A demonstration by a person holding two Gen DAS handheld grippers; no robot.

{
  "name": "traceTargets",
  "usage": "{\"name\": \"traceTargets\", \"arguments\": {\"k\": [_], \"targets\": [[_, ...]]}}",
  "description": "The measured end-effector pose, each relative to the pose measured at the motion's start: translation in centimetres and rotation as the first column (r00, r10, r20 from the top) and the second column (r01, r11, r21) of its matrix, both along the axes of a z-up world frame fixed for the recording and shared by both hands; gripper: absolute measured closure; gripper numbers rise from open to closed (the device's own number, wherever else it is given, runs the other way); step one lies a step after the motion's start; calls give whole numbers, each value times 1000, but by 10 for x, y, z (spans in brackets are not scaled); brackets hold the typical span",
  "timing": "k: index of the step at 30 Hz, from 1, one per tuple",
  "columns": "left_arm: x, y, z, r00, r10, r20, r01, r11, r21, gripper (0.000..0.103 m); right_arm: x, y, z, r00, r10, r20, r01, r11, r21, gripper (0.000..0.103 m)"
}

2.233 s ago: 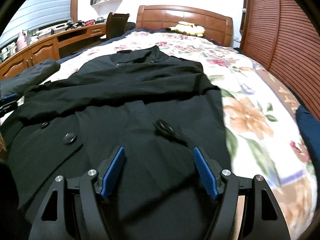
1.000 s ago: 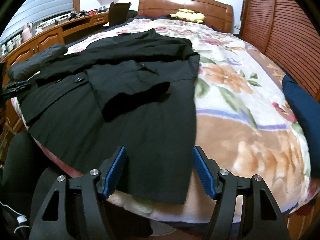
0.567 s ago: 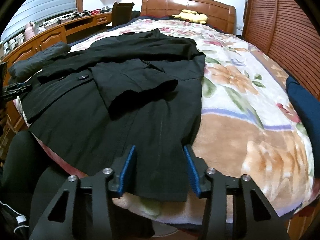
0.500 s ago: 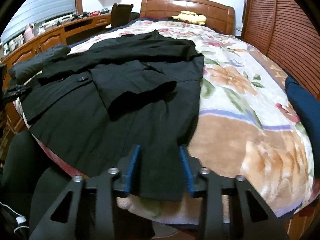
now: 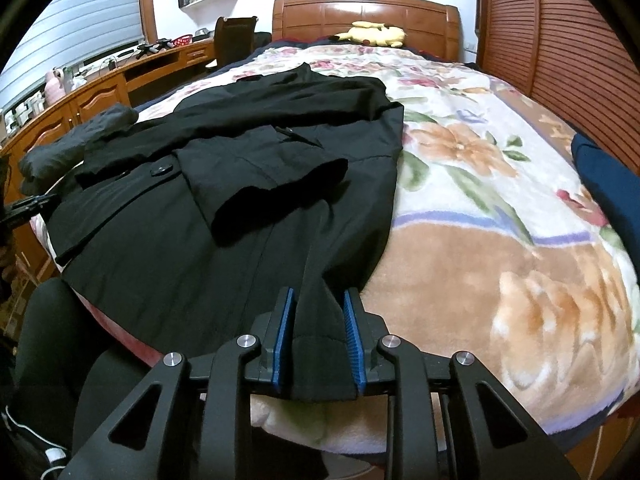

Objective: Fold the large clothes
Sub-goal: 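Lift the coat hem with both grippers and carry it toward the collar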

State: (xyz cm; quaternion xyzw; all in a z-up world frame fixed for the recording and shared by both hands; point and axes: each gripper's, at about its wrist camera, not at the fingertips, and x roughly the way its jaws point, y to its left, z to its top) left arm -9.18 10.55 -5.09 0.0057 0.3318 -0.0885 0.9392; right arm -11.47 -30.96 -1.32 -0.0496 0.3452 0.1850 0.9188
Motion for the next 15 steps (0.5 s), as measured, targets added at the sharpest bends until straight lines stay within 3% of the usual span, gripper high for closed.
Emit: {"name": "traceTargets", "arguments": {"k": [5, 15], "targets": [[-13, -5, 36, 995, 2, 97, 0, 1000, -15, 98, -5, 4, 12, 998, 3, 58, -3, 1000, 3, 94], [-33, -1, 90, 972, 12, 234, -4, 999, -33, 98, -29, -11, 78, 974, 0, 226, -28, 992, 124, 96]]}}
